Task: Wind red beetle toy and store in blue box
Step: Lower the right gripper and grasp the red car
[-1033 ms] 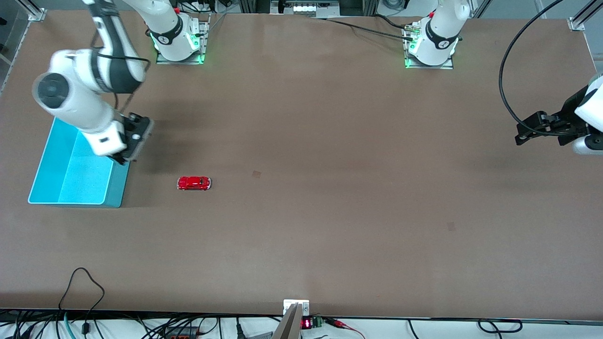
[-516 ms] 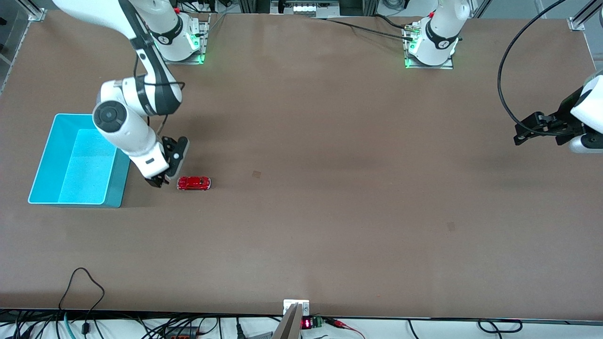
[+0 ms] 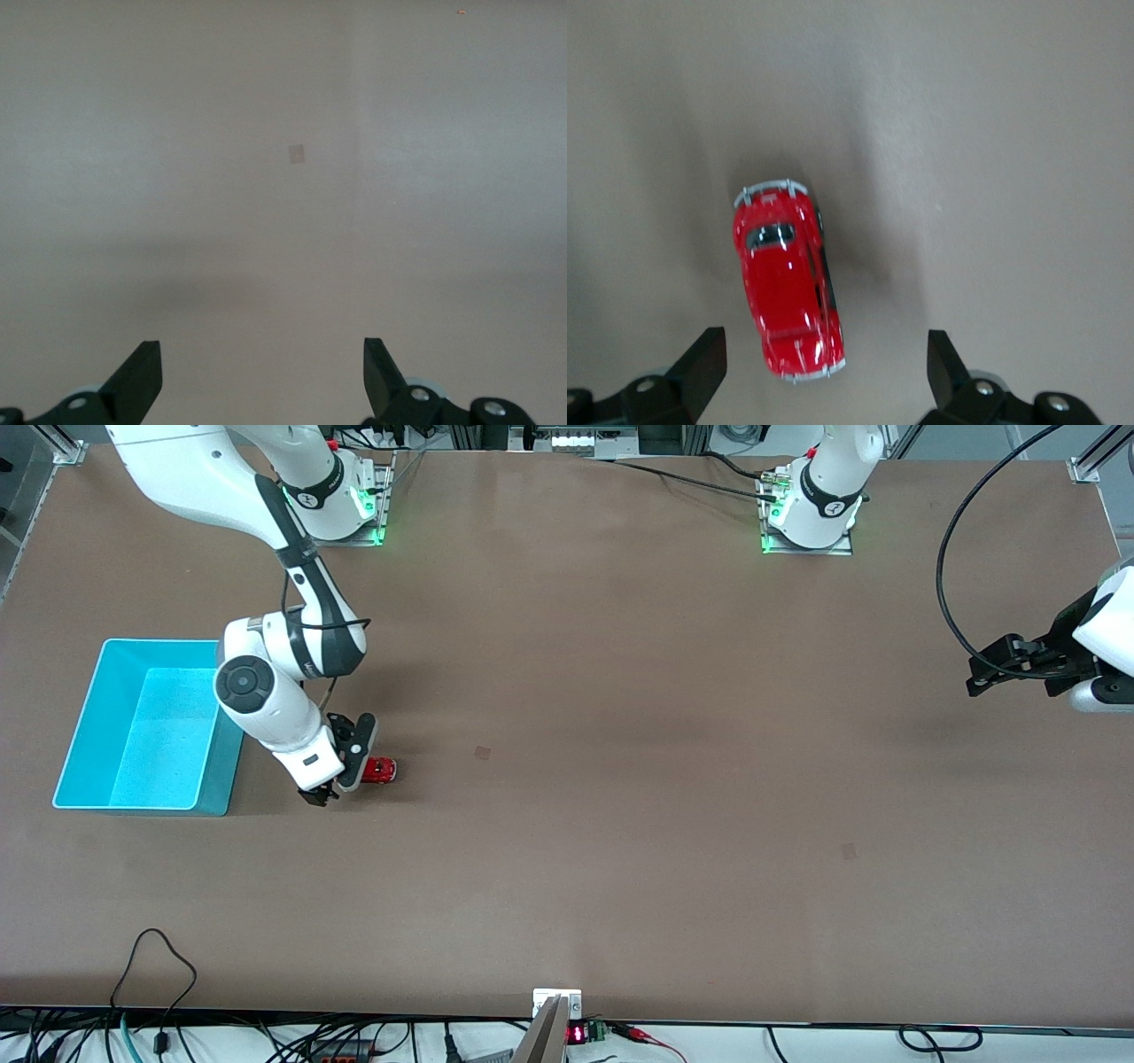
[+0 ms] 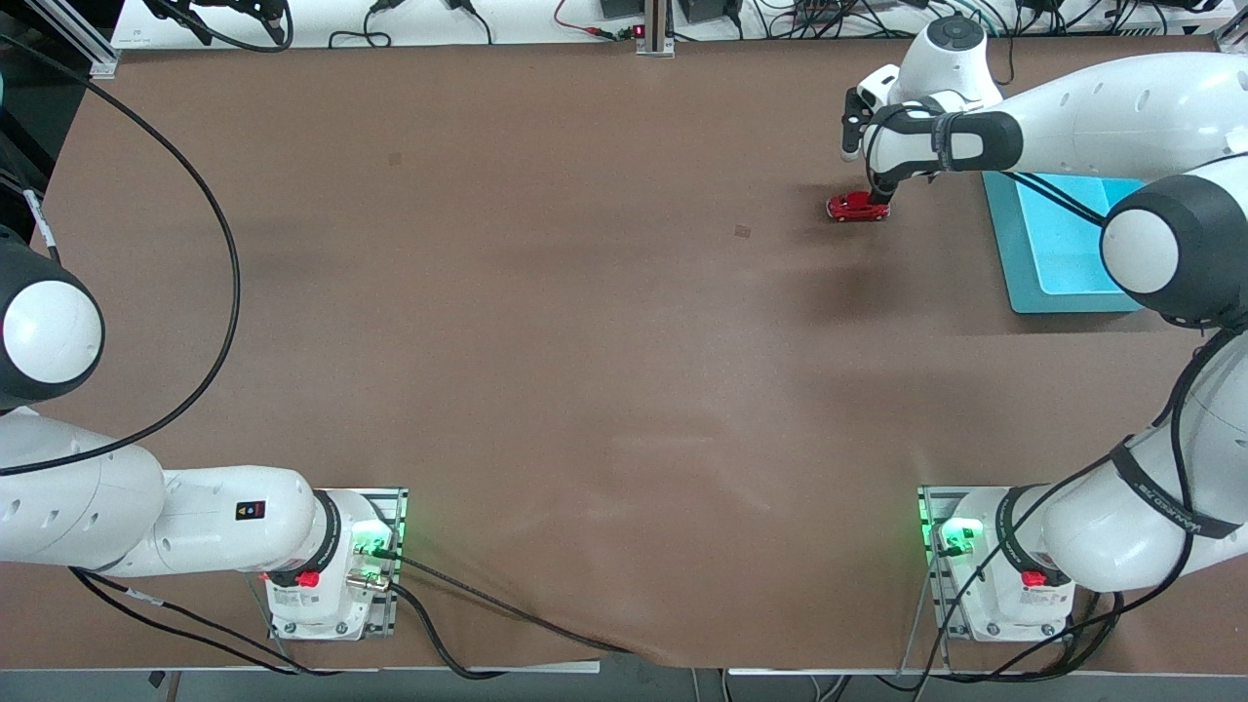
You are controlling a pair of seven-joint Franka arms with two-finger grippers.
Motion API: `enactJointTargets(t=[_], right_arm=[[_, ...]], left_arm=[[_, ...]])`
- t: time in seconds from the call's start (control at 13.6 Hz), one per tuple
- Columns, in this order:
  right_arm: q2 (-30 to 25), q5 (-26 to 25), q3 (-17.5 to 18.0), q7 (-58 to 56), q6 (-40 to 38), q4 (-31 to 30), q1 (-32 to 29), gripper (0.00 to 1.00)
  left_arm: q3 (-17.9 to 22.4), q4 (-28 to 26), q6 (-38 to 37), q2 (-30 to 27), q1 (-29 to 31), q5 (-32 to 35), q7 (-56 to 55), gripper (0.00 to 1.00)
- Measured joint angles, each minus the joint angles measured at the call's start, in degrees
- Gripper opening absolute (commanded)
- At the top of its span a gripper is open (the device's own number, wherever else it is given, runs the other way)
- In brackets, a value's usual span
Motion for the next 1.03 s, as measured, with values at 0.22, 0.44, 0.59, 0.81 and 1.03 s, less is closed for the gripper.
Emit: enactJointTargets(t=[0.22, 0.44, 0.59, 0.81, 1.03], right_arm=[[1.5, 0.0, 0.1, 0.0, 0.3, 0.0, 1.0, 1.00], [3.0, 0.0, 0.1, 0.0, 0.8, 0.0, 1.0, 1.00], [3.7, 0.0, 0.1, 0.0, 1.4, 0.0, 1.1, 0.79], [4.4, 0.0, 0.1, 0.0, 2.2, 0.0, 1.1, 0.11], [4.2, 0.0, 0.1, -0.1, 2.2, 0.1, 1.1, 0.00]], left_arm=[[0.1, 0.0, 0.0, 0.0, 0.4, 0.0, 0.2, 1.00], [0.1, 0.0, 0.0, 0.1, 0.6, 0.0, 0.2, 1.00], [0.1, 0.0, 0.0, 0.1, 0.7, 0.0, 0.3, 1.00], [0.1, 0.0, 0.0, 0.1, 0.7, 0.0, 0.3, 1.00], [0.1, 0.0, 0.0, 0.1, 0.7, 0.0, 0.3, 1.00]])
